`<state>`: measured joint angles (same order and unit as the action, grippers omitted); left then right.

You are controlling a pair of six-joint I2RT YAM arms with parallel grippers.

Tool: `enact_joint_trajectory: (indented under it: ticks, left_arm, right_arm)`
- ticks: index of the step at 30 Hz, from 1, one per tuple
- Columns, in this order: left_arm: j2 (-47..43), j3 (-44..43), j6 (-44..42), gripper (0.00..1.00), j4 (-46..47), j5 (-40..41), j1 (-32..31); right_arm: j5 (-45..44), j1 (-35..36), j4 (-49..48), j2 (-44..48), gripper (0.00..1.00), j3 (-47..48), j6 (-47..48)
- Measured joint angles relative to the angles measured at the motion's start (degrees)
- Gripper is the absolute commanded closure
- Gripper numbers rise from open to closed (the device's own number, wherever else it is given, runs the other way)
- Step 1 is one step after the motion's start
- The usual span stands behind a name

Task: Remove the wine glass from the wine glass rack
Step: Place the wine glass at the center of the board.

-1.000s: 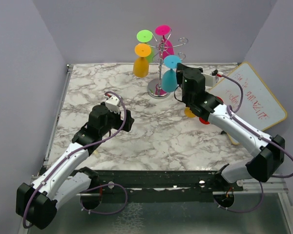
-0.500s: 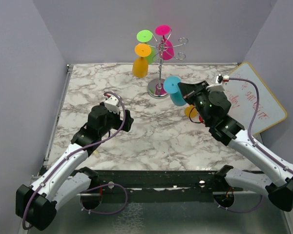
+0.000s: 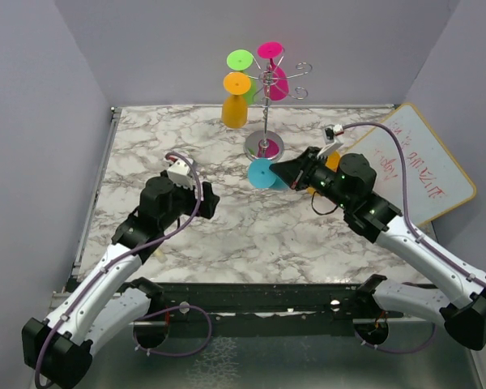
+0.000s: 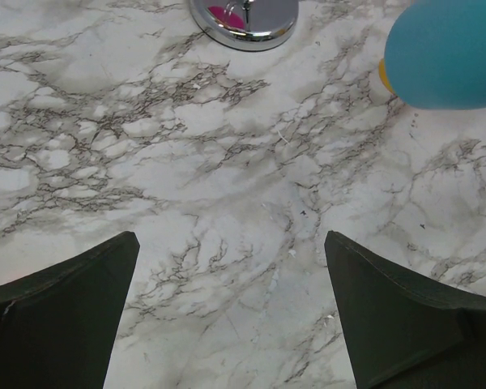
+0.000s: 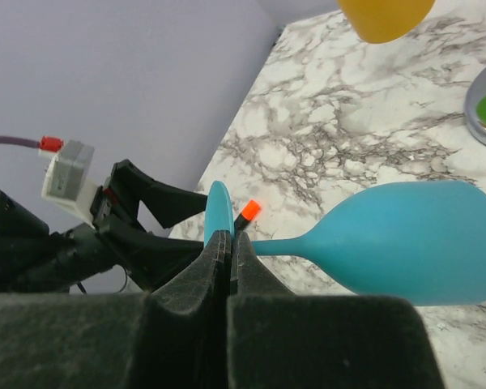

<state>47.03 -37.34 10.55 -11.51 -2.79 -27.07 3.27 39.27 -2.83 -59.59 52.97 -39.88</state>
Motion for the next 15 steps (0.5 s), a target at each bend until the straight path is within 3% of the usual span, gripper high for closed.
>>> enact_joint_trajectory:
  ticks: [7,15]
  left_arm:
    - [-5.5,-5.8,3.9,0.01,-3.4,-1.3,0.0]
    - [-5.2,-7.9,8.2,0.07,2.2,-14.6,0.1]
  right_arm:
    - [7.6,0.0,1.7,-2.8,1.0,0.0,5.0]
    - [18.9,0.0,-2.2,-5.6,0.99,-3.3,7.4]
